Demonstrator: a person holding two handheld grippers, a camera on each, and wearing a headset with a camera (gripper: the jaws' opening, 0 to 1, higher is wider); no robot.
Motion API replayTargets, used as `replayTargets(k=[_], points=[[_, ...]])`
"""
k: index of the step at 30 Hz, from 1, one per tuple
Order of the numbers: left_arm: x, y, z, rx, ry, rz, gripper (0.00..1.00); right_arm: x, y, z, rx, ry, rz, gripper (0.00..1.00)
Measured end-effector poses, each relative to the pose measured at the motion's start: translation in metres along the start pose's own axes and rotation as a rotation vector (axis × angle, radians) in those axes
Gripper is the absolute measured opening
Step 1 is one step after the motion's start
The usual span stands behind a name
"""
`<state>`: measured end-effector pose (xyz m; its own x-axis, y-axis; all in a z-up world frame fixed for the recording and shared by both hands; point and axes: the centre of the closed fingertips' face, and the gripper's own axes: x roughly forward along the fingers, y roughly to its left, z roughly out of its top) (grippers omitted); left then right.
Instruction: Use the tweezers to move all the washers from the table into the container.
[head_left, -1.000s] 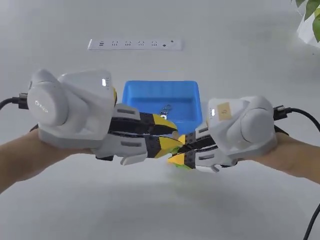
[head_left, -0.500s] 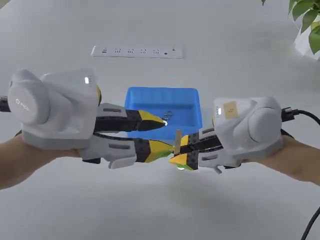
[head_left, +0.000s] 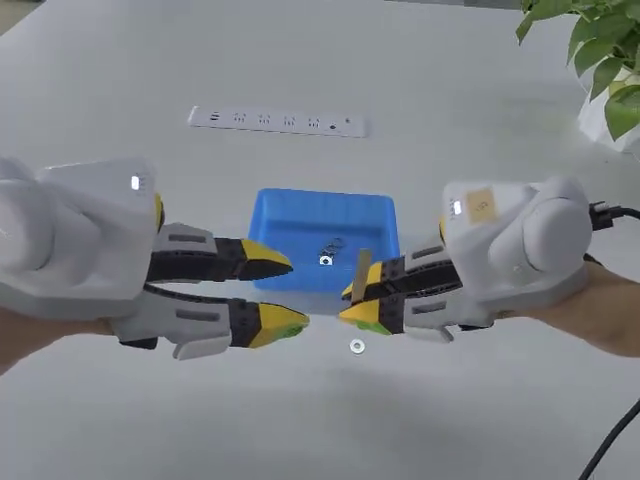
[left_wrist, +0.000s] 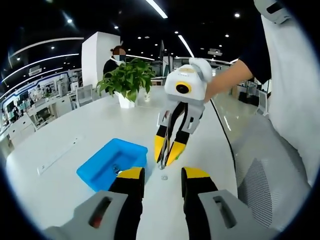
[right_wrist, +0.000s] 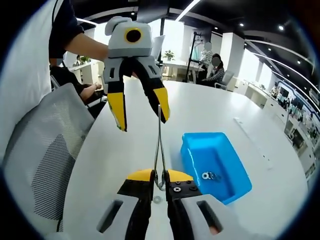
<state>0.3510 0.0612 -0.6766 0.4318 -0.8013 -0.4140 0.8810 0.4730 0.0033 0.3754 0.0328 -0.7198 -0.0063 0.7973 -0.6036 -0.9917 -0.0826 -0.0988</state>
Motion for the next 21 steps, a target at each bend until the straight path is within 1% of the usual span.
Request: replayTargets(k=[1,2,6,10,13,17,21], points=[[-0.002,0.001,-0.001,-0.005,-0.001,0.007,0.33,-0.002,-0.002,0.0,-0.001,0.009,-0.005,0.1],[-0.004,0.002,-0.002,-0.006,-0.001,0.014,0.33,-0.004,-0.003,0.001,-0.004,0.006,-0.006,0.1],[-0.014,0.005,-0.008,-0.018,0.007,0.04,0.34,-0.013,-0.015,0.011,0.01,-0.017,-0.027,0.1],[-0.02,0.005,-0.016,-0.033,0.021,0.056,0.34,-0.02,-0.026,0.02,0.009,-0.037,-0.049,0.1],[-0.022,0.004,-0.02,-0.043,0.022,0.069,0.34,-0.024,-0.037,0.027,0.01,-0.054,-0.069,0.1],[-0.025,0.005,-0.023,-0.065,0.01,0.088,0.33,-0.025,-0.048,0.032,0.007,-0.06,-0.077,0.1],[-0.027,0.005,-0.029,-0.078,0.024,0.098,0.33,-0.023,-0.057,0.035,0.002,-0.064,-0.077,0.1]])
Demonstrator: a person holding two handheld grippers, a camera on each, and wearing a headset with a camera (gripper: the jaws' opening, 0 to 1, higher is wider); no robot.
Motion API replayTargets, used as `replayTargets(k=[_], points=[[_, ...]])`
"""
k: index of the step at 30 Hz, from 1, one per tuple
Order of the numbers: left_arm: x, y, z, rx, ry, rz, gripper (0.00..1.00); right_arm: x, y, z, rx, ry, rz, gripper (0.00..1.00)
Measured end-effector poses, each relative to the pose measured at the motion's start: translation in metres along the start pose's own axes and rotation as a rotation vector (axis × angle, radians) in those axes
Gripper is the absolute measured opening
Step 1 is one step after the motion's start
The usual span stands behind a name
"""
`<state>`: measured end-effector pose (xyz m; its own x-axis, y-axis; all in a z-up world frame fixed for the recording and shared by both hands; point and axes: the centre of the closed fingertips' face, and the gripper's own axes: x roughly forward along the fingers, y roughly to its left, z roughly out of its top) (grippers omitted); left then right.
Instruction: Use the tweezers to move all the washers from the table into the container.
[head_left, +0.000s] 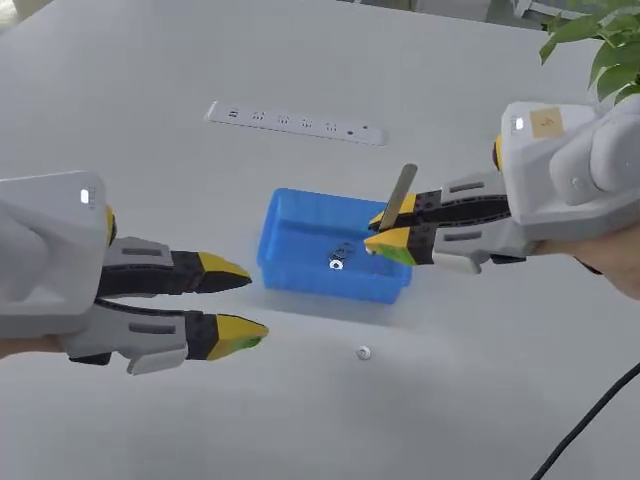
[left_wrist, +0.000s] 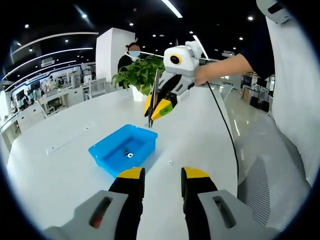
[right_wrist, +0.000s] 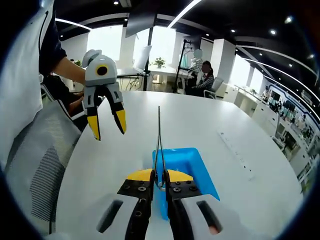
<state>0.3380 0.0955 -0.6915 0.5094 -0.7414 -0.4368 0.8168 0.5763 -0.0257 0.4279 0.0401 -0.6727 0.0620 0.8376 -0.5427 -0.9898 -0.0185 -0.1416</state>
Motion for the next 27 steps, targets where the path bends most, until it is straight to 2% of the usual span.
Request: replayTargets(k=[5,8,11,16,19,27], points=[[-0.004,0.0,0.0,-0.023,-0.009,0.015,0.32,0.006,-0.018,0.001,0.015,-0.017,-0.017,0.1],[-0.006,-0.002,-0.003,-0.032,-0.002,0.002,0.32,0.012,-0.027,-0.002,0.023,-0.021,-0.018,0.1],[-0.009,-0.002,-0.006,-0.035,0.012,0.01,0.32,0.019,-0.033,-0.006,0.03,-0.023,-0.011,0.1],[-0.012,-0.003,-0.011,-0.074,0.022,-0.002,0.35,0.033,-0.039,-0.021,0.042,-0.006,0.003,0.1],[-0.012,-0.005,-0.017,-0.071,0.044,-0.006,0.35,0.038,-0.041,-0.028,0.056,-0.002,0.011,0.1],[-0.008,-0.008,-0.023,-0.101,0.053,-0.002,0.36,0.051,-0.042,-0.049,0.083,0.019,0.032,0.1]])
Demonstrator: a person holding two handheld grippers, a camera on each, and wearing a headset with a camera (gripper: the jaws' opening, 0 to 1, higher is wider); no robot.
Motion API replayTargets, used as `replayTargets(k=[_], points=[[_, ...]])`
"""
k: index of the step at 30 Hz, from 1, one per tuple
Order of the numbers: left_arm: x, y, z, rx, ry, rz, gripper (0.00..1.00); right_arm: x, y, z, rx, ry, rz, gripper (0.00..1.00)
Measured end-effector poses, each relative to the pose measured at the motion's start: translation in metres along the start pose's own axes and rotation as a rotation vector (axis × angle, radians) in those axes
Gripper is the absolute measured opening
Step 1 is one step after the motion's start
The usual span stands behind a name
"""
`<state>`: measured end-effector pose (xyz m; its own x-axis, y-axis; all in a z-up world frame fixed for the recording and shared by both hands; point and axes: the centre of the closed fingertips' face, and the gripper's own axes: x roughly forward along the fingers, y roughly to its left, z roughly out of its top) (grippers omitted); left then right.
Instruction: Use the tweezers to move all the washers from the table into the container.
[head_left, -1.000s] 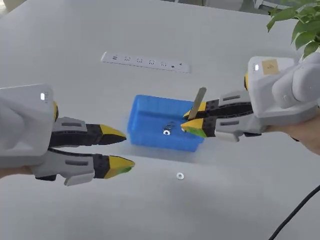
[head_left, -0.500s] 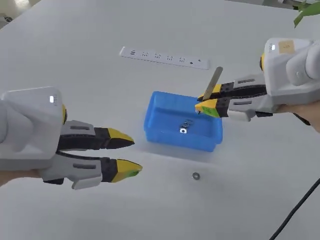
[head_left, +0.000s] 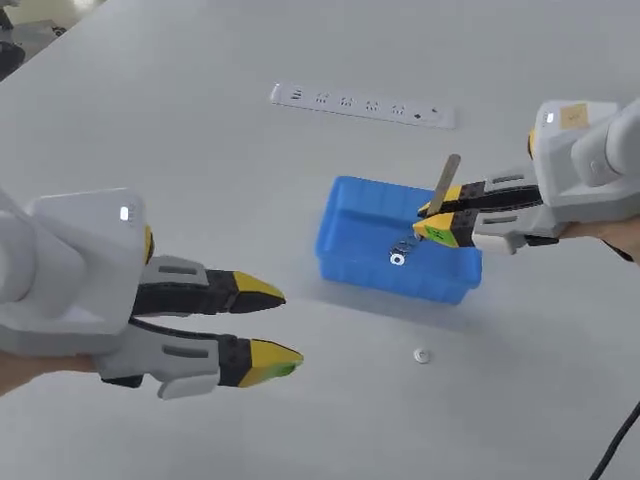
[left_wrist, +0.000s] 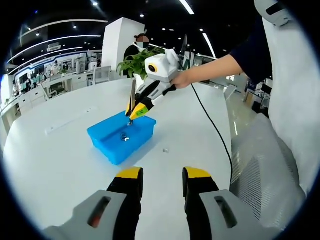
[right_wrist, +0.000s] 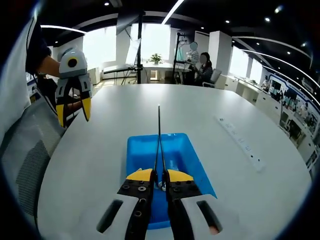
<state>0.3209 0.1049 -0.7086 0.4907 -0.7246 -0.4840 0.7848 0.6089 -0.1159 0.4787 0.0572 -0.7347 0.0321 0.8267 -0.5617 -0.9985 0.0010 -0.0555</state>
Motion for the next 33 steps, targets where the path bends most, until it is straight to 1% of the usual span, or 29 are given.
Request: replayTargets(k=[5,10,13,19,26,29,30,33], points=[[-0.001,0.0,-0.004,-0.005,0.01,0.007,0.36,0.003,-0.001,-0.007,0.014,0.003,0.002,0.1],[-0.003,0.001,-0.007,-0.015,0.016,0.014,0.36,0.006,0.002,-0.01,0.02,0.002,0.007,0.1],[-0.002,0.0,-0.007,-0.023,0.013,0.014,0.36,0.008,0.003,-0.01,0.015,0.003,0.013,0.1],[-0.001,0.001,-0.007,-0.019,0.017,0.017,0.36,0.01,0.003,-0.012,0.023,0.007,0.02,0.1],[-0.001,0.001,-0.004,-0.021,0.01,0.018,0.35,0.009,0.002,-0.012,0.025,0.009,0.013,0.1],[0.002,0.007,0.003,-0.02,-0.007,0.018,0.35,0.008,0.005,-0.01,0.025,0.003,0.02,0.1],[0.004,0.012,0.006,-0.012,-0.011,0.021,0.35,0.008,0.006,-0.009,0.02,0.005,0.023,0.1],[0.014,0.024,0.011,0.003,-0.008,0.021,0.35,0.009,0.008,-0.007,0.012,0.003,0.03,0.1]])
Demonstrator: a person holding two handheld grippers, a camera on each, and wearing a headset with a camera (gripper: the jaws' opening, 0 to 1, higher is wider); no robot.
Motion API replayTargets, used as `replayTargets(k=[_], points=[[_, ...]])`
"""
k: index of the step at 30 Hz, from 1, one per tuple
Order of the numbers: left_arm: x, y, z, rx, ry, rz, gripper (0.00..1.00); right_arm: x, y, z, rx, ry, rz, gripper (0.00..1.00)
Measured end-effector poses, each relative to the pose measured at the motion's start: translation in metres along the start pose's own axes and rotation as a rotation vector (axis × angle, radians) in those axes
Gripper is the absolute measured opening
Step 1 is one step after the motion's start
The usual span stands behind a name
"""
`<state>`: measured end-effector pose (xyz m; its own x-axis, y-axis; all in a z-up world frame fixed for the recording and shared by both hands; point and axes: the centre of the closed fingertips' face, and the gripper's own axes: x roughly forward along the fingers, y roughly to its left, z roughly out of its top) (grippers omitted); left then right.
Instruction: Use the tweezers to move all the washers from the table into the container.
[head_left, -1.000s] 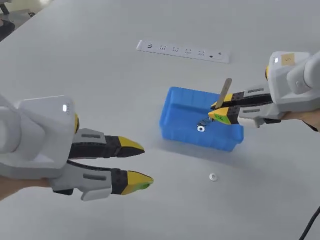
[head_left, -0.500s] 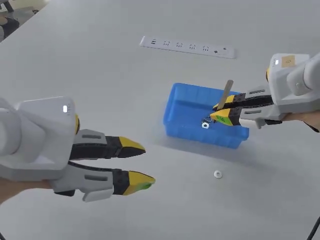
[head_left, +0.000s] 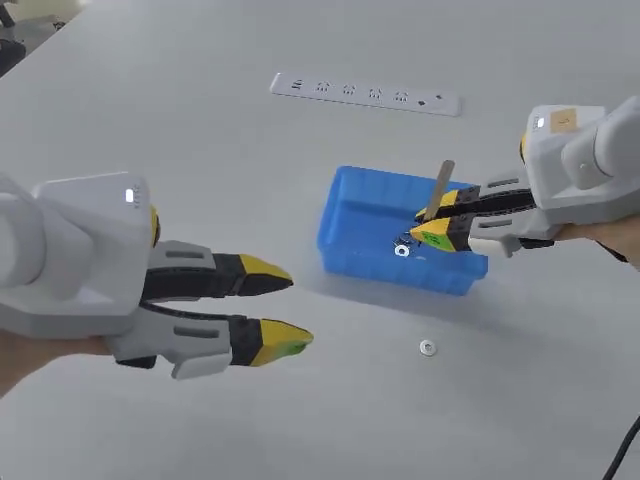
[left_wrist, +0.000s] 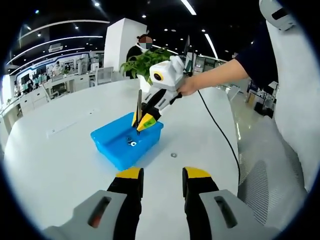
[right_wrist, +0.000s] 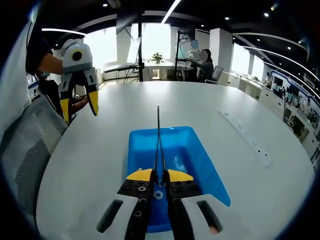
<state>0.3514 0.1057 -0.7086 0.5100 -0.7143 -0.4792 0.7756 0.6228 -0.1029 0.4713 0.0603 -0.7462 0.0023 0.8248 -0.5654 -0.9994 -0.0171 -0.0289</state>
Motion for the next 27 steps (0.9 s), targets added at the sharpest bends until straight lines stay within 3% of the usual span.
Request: replayTargets(k=[9,11,13,15,18,27], points=[[0.023,0.026,0.045,0.057,-0.072,-0.002,0.35,-0.002,-0.001,0.007,-0.014,-0.011,-0.002,0.09],[0.029,0.029,0.057,0.069,-0.099,-0.008,0.35,-0.002,-0.001,0.009,-0.016,-0.015,-0.002,0.09],[0.037,0.032,0.064,0.081,-0.101,-0.009,0.35,-0.002,-0.001,0.01,-0.019,-0.016,-0.003,0.09],[0.047,0.031,0.07,0.134,-0.095,-0.02,0.35,-0.002,-0.001,0.011,-0.019,-0.017,0.0,0.09],[0.059,0.033,0.083,0.141,-0.122,-0.024,0.35,-0.003,0.002,0.01,-0.032,-0.006,0.009,0.09],[0.085,0.036,0.098,0.149,-0.122,-0.086,0.34,-0.005,0.006,0.008,-0.039,0.002,0.025,0.09]])
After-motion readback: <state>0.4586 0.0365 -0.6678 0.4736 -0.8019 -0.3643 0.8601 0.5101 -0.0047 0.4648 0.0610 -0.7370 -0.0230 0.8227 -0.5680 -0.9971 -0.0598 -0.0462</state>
